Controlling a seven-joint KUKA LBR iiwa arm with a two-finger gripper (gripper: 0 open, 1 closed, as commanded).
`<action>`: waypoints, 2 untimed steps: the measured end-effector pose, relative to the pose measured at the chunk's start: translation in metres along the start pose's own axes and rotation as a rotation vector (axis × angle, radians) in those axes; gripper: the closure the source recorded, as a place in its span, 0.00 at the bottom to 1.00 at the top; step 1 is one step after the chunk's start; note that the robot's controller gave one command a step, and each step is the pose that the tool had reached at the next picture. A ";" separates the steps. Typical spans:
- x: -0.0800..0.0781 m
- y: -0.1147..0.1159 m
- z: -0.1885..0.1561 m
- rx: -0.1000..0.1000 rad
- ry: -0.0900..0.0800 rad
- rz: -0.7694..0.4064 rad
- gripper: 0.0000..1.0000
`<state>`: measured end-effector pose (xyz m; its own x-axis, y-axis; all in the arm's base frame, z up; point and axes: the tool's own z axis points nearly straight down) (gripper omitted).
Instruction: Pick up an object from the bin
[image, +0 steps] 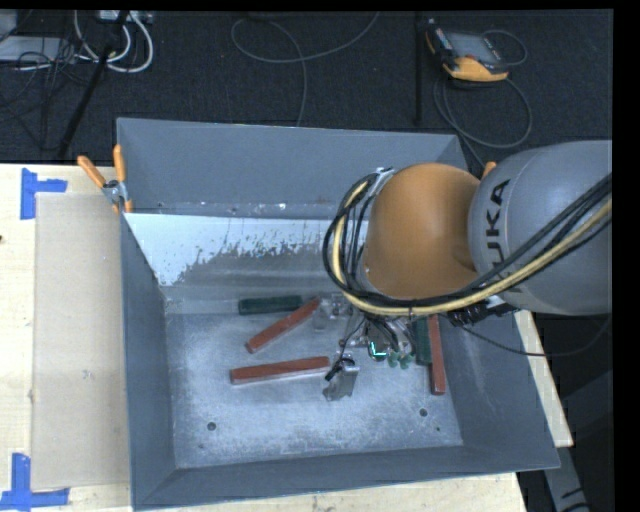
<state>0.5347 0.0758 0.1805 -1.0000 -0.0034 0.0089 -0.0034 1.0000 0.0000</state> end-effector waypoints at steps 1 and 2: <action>-0.018 -0.058 0.115 0.002 -0.001 -0.047 0.00; -0.011 -0.012 0.111 -0.002 -0.006 -0.077 0.00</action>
Offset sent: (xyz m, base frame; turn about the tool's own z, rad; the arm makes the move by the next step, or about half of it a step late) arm 0.0193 -0.0559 -0.1105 -0.0496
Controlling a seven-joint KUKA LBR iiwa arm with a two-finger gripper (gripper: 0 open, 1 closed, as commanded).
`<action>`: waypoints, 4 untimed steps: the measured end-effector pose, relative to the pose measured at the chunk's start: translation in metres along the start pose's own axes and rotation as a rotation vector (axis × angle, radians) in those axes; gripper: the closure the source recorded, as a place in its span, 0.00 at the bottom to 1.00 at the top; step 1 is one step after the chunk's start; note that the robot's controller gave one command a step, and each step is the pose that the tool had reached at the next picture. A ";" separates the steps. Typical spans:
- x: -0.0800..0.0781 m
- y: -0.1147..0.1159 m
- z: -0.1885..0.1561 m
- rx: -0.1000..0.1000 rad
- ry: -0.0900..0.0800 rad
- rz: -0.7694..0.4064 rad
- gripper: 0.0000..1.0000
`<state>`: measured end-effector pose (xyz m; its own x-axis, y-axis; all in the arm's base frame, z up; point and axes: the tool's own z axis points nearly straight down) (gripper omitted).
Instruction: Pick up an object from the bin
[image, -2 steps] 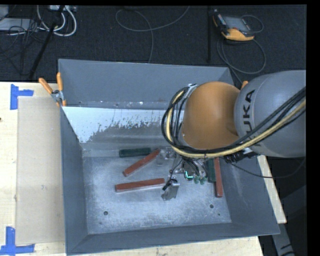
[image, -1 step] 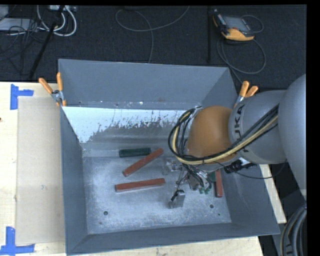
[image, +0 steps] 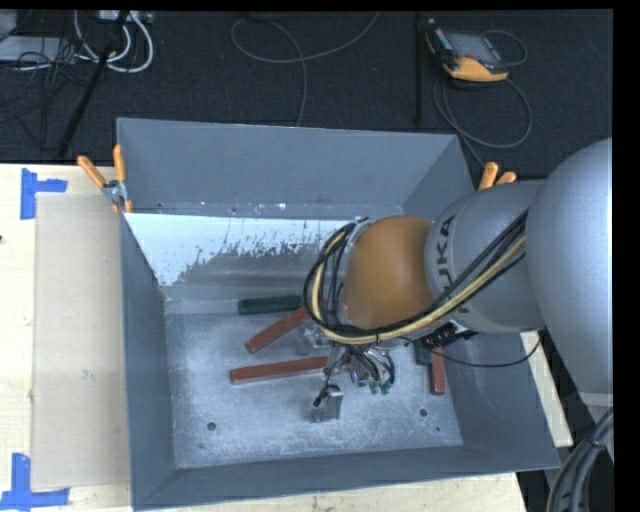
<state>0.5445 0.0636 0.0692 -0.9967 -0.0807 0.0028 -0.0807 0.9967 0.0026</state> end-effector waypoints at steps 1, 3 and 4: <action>0.000 -0.003 0.000 0.002 -0.001 0.006 1.00; 0.041 -0.046 -0.164 0.002 -0.003 -0.099 0.00; 0.060 -0.023 -0.024 0.001 0.007 -0.275 0.00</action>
Offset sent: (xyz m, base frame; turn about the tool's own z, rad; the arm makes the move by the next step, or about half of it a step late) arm 0.0000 0.0000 0.0000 0.0000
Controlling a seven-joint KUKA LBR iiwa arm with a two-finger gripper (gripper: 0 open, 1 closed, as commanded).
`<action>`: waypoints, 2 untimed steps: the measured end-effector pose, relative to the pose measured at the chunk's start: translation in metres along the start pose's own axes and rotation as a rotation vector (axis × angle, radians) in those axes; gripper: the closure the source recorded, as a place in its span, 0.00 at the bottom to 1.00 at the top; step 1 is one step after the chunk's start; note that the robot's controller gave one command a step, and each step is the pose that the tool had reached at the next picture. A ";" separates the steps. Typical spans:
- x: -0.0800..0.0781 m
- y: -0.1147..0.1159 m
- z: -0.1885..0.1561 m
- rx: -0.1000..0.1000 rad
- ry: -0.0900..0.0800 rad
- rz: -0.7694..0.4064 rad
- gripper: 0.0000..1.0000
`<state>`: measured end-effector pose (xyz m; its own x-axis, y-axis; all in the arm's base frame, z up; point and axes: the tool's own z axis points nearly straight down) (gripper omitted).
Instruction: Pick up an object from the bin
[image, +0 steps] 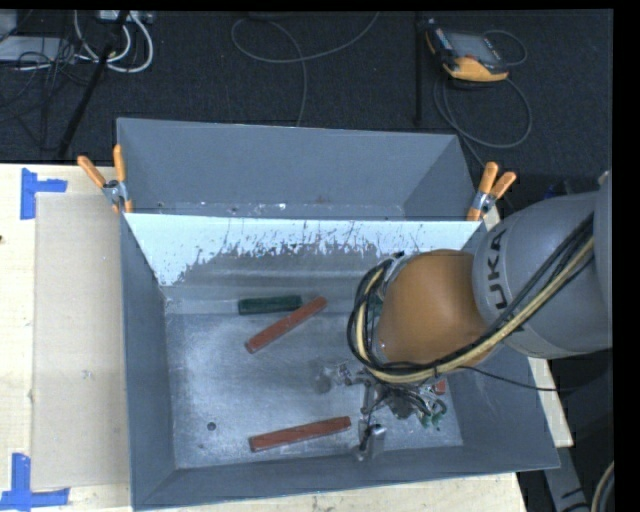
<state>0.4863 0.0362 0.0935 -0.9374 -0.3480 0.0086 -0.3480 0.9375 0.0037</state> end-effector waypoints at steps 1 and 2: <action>0.003 0.006 0.023 0.006 -0.018 -0.039 0.00; 0.006 0.006 0.024 0.003 -0.010 -0.037 1.00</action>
Offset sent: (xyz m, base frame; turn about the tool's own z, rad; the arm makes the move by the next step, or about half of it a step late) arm -0.0082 0.0040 -0.0235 -0.0427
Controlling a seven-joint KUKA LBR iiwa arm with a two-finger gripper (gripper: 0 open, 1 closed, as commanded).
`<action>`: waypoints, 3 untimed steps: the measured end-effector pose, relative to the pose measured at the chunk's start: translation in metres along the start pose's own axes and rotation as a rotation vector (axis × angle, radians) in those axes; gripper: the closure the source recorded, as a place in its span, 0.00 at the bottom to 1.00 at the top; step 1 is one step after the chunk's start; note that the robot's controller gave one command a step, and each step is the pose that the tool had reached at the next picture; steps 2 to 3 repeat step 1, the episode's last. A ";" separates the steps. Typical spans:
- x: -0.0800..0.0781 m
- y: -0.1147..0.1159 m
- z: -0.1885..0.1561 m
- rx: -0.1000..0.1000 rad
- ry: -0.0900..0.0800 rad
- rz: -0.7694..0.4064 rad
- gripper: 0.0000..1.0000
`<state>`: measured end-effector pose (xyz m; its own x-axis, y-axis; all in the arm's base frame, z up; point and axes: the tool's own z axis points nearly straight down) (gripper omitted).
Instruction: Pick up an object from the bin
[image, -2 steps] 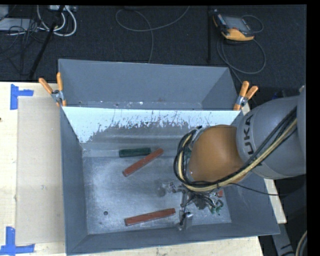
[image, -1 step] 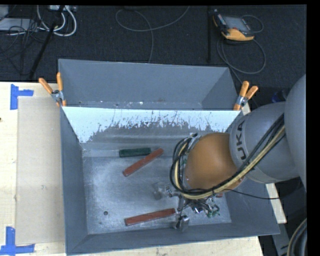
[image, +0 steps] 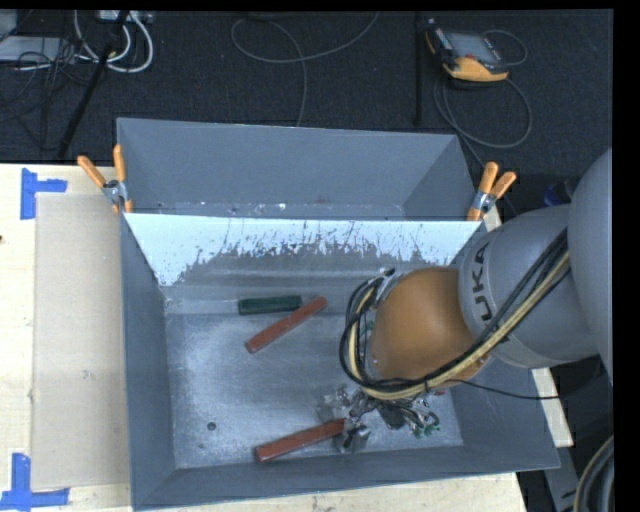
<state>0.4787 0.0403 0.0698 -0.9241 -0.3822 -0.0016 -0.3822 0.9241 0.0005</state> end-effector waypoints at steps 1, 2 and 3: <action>0.003 0.003 -0.226 0.003 -0.007 -0.019 1.00; 0.003 0.003 -0.226 0.003 -0.007 -0.019 1.00; 0.003 0.003 -0.226 0.003 -0.007 -0.019 1.00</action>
Offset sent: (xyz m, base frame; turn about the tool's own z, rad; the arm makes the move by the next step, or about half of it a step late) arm -0.0063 0.0009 0.2222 -0.0213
